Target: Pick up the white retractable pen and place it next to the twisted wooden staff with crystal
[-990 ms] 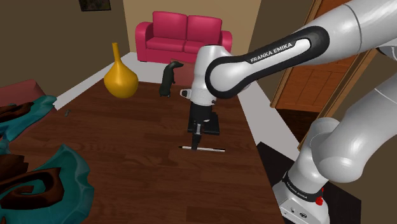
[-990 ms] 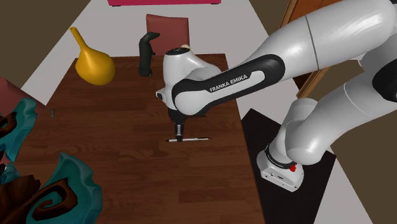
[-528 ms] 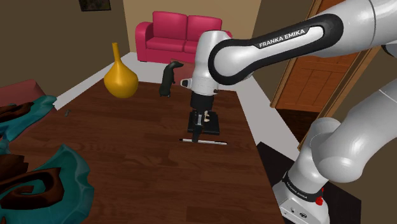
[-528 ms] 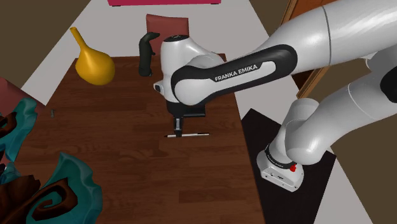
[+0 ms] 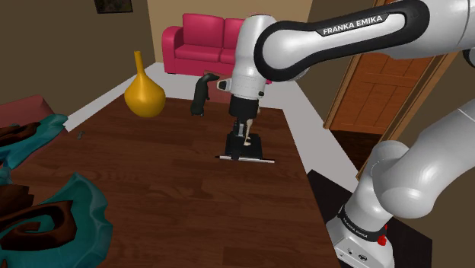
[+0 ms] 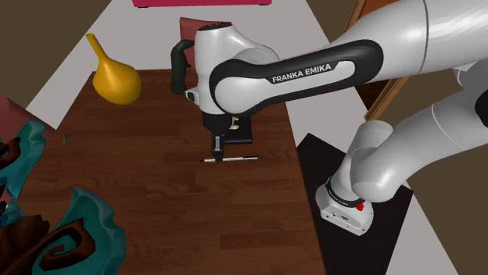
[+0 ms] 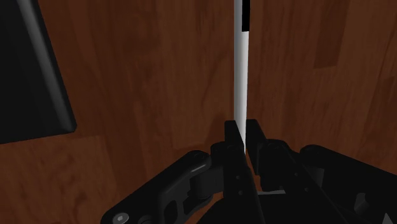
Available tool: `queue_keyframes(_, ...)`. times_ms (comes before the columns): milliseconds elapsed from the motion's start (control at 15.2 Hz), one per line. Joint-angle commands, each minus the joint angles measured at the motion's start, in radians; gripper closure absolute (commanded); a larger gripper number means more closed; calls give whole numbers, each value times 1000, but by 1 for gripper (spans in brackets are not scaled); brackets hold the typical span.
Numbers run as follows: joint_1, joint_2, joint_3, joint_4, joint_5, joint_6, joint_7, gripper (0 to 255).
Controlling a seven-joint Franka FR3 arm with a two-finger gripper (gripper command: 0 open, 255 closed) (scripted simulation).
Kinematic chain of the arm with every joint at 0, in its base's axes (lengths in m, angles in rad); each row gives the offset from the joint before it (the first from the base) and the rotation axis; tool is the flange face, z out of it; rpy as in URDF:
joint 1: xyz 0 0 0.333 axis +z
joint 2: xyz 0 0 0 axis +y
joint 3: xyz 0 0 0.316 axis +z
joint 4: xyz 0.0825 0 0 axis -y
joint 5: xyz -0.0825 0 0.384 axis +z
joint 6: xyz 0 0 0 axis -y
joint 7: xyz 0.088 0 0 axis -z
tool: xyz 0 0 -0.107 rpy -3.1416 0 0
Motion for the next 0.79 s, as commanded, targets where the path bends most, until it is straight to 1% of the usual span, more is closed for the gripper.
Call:
queue_keyframes(0, -1, -4, -2, 26, -5, -29, 8, 255)
queue_keyframes(726, -7, -22, -16, 156, -22, -173, 46, 255)
